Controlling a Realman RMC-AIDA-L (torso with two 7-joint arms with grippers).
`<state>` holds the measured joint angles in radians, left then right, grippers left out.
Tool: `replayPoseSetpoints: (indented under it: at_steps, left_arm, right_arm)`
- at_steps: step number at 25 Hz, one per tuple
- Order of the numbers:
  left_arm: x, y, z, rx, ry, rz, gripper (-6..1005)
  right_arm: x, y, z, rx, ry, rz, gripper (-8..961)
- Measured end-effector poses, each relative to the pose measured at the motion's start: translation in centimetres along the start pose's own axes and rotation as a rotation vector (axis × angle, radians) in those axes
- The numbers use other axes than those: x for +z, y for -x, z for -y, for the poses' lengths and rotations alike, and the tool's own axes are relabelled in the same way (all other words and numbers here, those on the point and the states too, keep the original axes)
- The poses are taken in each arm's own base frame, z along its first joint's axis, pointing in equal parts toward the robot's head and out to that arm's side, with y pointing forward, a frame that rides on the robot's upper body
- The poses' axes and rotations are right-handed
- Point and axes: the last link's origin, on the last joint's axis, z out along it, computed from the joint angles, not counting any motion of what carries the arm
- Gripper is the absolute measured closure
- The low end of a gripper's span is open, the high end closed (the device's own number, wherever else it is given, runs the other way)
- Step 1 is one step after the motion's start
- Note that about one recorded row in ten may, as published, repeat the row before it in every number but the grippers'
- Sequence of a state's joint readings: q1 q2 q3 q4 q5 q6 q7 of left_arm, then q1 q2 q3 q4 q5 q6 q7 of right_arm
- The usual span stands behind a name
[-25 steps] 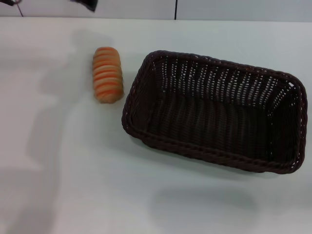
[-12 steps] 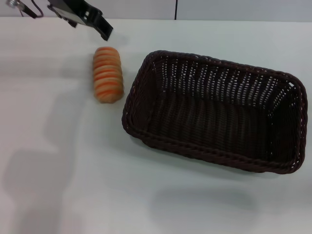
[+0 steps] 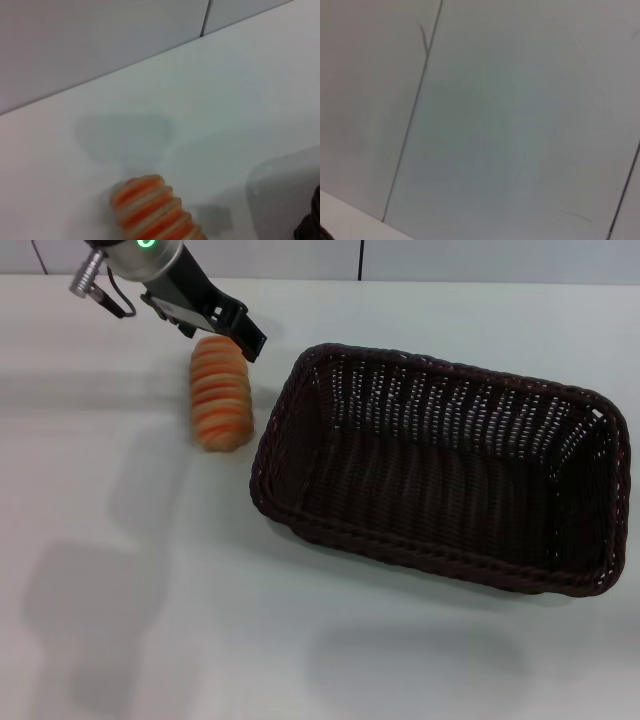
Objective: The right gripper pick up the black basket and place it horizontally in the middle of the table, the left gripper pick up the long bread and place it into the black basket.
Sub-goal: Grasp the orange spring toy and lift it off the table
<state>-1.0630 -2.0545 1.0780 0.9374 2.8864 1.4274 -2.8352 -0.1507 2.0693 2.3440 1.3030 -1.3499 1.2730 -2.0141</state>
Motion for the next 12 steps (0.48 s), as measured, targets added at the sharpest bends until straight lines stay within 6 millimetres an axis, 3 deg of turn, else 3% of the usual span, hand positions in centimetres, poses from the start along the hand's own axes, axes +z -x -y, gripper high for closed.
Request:
replayPoseSetpoints:
  at_steps: [12]
  left_arm:
    - [2.1, 0.0, 0.3, -0.079, 0.013, -0.025, 139]
  right_arm:
    - [1.5, 0.3, -1.1, -0.022, 0.07, -0.003, 498]
